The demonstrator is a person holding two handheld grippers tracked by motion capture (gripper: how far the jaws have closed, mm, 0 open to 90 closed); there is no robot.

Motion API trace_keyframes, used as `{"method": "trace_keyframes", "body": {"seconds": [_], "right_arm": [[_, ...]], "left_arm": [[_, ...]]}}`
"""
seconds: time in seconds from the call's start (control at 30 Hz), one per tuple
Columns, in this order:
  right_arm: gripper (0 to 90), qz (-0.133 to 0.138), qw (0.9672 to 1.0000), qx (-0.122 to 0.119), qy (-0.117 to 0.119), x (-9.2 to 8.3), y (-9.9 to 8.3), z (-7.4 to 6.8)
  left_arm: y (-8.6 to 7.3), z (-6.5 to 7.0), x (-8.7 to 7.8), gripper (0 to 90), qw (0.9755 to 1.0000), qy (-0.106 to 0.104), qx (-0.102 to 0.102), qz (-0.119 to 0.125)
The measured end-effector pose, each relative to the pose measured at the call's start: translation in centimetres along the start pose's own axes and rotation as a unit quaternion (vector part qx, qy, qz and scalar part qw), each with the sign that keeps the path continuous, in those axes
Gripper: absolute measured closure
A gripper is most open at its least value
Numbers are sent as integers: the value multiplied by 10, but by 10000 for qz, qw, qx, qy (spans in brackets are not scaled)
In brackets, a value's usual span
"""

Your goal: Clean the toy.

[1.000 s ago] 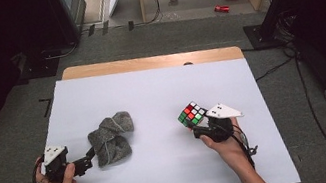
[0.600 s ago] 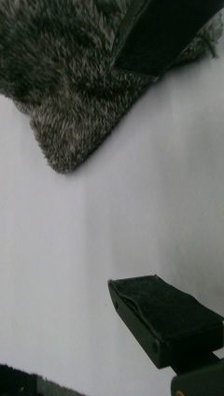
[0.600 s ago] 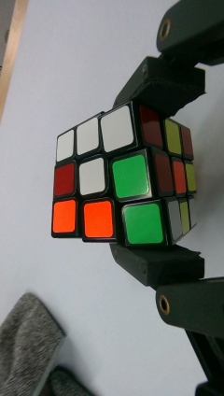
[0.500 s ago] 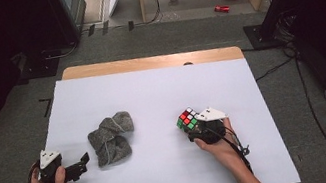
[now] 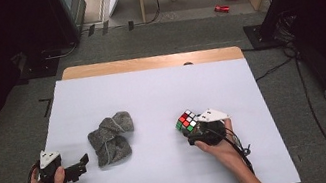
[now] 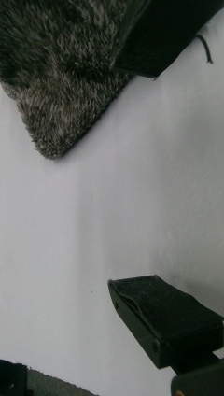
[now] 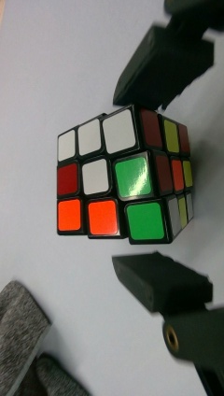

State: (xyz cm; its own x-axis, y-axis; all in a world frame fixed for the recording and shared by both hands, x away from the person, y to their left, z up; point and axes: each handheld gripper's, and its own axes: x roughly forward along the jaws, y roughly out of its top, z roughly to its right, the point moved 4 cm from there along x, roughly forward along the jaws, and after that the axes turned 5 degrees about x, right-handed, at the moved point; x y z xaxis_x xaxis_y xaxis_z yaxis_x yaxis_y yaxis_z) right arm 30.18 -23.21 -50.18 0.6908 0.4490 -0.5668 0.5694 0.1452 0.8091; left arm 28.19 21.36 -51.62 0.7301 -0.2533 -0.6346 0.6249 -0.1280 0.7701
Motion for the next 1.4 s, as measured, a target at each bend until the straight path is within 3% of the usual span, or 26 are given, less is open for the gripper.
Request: {"method": "trace_keyframes", "body": {"seconds": [0.07, 0.23, 0.4, 0.8, 1.03, 1.3, 1.4], "right_arm": [[126, 55, 9999, 25, 86, -5, 2, 1], [41, 195, 9998, -4, 22, -19, 4, 8], [11, 335, 9994, 70, 20, -38, 2, 21], [11, 268, 9981, 301, -473, -68, -23, 56], [11, 134, 9957, 502, -769, -88, -44, 77], [11, -172, 9887, 804, -1251, -105, -72, 100], [11, -298, 9869, 759, -1392, -105, -78, 102]], "left_arm": [[0, 0, 0, 0, 10000, -7, 4, -12], [-1, 0, 0, 0, 10000, 0, 49, -71], [-3, -2, -4, 0, 9999, 21, 62, -96], [-13, -7, -11, 0, 9997, 67, 136, -186], [-16, -11, -13, 0, 9995, 70, 183, -251], [-17, -5, -9, 0, 9975, 107, 498, -489], [-17, -3, -7, 0, 9961, 228, 632, -577]]}}
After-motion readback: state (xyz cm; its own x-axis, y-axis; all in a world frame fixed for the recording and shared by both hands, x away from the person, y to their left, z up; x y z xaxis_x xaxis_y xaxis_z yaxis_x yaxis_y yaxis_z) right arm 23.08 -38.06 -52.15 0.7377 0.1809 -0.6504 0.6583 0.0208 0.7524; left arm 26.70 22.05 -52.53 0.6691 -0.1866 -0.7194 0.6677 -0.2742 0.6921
